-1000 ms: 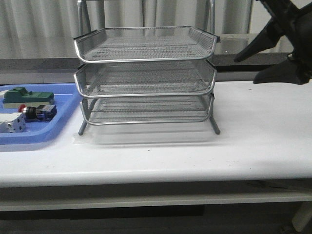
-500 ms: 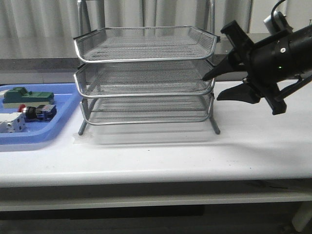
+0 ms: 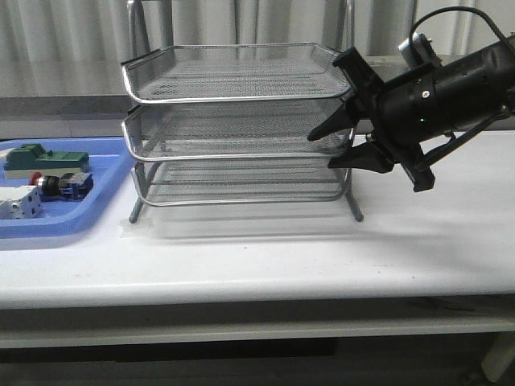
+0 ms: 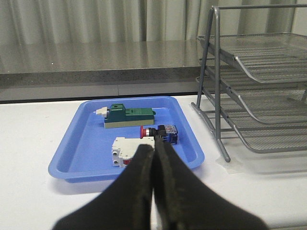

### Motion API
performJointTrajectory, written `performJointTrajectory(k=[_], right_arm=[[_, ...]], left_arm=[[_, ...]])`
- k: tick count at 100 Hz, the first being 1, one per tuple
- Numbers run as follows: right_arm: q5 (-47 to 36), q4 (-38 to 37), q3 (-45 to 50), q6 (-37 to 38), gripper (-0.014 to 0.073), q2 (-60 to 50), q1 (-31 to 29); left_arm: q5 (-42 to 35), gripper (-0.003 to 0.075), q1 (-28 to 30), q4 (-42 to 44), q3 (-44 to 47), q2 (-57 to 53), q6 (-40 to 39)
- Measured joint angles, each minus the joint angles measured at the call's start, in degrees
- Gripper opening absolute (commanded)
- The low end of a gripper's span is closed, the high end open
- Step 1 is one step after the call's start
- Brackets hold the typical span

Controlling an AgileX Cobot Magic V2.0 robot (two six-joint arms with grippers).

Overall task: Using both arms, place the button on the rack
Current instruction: 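Move the right gripper to the front edge of the middle rack tier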

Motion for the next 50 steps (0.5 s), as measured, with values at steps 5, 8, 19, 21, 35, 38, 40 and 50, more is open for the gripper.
performJointTrajectory(k=[5,8,19,21,35,38,40,50], right_arm=[[0.0,0.0,0.0,0.0,0.0156,0.0,0.0],[0.0,0.0,0.0,0.0,0.0119,0.0,0.0],[-0.24,0.15,0.0,0.11,0.0,0.13,0.0],[-0.14,0.29,0.0,0.22,-0.001,0.13,0.0],[-0.14,0.27,0.0,0.21,-0.0018,0.13,0.0],[-0.05,0.15,0.0,0.21,-0.0018,0.13,0.0],[0.1,0.15,0.0,0.21,-0.0018,0.13,0.0],[0.55,0.06,0.38,0.34,-0.0018,0.13,0.0]], left_arm=[[0.0,-0.002,0.0,0.0,0.0,0.0,0.0],[0.0,-0.002,0.0,0.0,0.0,0.0,0.0],[0.0,-0.002,0.0,0.0,0.0,0.0,0.0],[0.0,-0.002,0.0,0.0,0.0,0.0,0.0],[0.0,-0.002,0.0,0.0,0.0,0.0,0.0],[0.0,-0.002,0.0,0.0,0.0,0.0,0.0],[0.0,-0.002,0.0,0.0,0.0,0.0,0.0],[0.0,-0.002,0.0,0.0,0.0,0.0,0.0]])
